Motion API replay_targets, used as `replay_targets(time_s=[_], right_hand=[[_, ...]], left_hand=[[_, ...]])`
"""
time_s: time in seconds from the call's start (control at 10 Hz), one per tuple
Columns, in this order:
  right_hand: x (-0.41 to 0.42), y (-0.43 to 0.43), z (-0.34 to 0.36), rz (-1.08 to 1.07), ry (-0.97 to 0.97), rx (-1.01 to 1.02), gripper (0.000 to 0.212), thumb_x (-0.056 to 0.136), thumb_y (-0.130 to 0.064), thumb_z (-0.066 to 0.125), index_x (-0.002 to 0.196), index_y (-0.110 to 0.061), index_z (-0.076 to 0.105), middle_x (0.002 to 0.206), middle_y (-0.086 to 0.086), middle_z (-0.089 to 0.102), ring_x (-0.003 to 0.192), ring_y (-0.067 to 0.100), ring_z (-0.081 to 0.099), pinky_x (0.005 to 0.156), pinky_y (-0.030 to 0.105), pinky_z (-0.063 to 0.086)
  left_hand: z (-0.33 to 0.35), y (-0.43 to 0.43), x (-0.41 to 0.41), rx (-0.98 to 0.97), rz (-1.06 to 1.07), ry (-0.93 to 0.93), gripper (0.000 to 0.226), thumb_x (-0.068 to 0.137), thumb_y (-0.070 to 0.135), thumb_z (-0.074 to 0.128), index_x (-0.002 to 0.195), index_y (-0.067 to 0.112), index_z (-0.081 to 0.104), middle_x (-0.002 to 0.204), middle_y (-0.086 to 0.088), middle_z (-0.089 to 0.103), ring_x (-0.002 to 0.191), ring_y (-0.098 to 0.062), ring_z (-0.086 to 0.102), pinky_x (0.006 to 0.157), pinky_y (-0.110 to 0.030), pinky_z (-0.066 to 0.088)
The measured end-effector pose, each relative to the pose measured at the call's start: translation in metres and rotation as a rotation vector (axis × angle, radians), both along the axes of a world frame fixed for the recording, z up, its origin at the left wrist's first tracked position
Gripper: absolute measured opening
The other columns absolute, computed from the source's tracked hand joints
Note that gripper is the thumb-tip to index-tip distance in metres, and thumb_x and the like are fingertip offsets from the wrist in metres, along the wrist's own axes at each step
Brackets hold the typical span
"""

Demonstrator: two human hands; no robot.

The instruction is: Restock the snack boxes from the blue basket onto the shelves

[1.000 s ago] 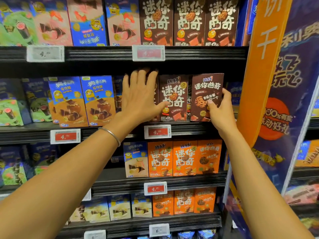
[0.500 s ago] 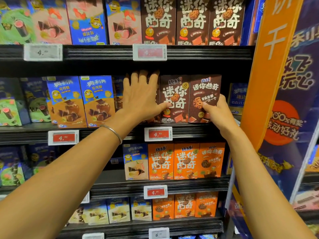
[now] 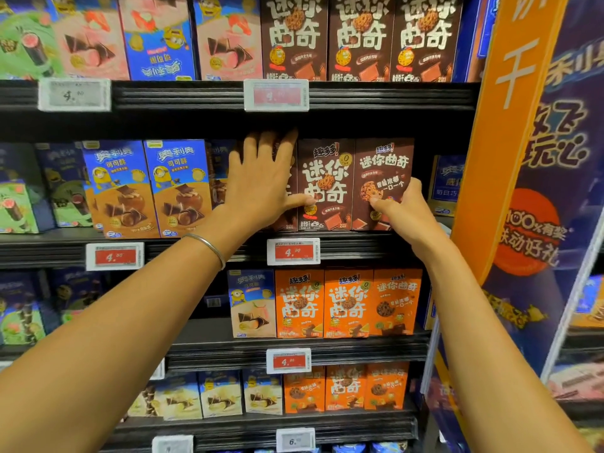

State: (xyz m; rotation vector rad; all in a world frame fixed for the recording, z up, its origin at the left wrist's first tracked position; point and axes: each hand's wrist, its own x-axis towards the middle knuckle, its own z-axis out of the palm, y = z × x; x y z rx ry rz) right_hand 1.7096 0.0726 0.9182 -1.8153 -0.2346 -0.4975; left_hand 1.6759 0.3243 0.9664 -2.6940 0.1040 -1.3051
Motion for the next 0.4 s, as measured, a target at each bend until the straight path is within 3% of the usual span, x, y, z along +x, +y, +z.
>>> replay_targets(time_s=[0.1, 0.2, 0.3, 0.4], right_hand=[[0.001, 0.001, 0.0, 0.0, 0.009, 0.01, 0.059, 0.096, -0.026, 0.067, 0.14, -0.018, 0.028, 0.121, -0.005, 0.058, 0.113, 0.016, 0.059, 0.085, 0.025, 0.048], [-0.006, 0.003, 0.004, 0.032, -0.001, 0.129, 0.066, 0.094, -0.029, 0.07, 0.145, -0.017, 0.029, 0.115, -0.014, 0.056, 0.103, 0.001, 0.058, 0.067, 0.011, 0.046], [-0.012, 0.002, 0.003, 0.034, -0.011, 0.25, 0.083, 0.093, -0.038, 0.07, 0.157, -0.019, 0.021, 0.144, -0.001, 0.051, 0.122, 0.012, 0.056, 0.092, 0.025, 0.048], [-0.024, 0.002, 0.003, -0.019, -0.103, 0.329, 0.083, 0.093, -0.041, 0.068, 0.159, -0.023, 0.021, 0.158, 0.004, 0.038, 0.139, 0.022, 0.047, 0.11, 0.045, 0.046]], left_hand=[[0.0, 0.002, 0.001, 0.008, 0.012, -0.002, 0.126, 0.074, 0.087, 0.064, 0.168, 0.022, 0.011, 0.165, -0.019, 0.032, 0.147, -0.045, 0.033, 0.109, -0.062, 0.038], [-0.002, 0.002, -0.002, -0.006, 0.002, -0.005, 0.128, 0.074, 0.089, 0.06, 0.169, 0.022, 0.007, 0.168, -0.018, 0.029, 0.152, -0.044, 0.028, 0.115, -0.064, 0.033], [-0.002, 0.005, -0.008, -0.028, -0.031, -0.052, 0.122, 0.077, 0.086, 0.058, 0.169, 0.019, 0.013, 0.164, -0.018, 0.033, 0.152, -0.043, 0.029, 0.122, -0.066, 0.027], [-0.002, 0.007, -0.019, -0.056, -0.065, -0.116, 0.108, 0.085, 0.084, 0.049, 0.163, 0.014, 0.025, 0.155, -0.017, 0.042, 0.149, -0.042, 0.034, 0.126, -0.065, 0.022]])
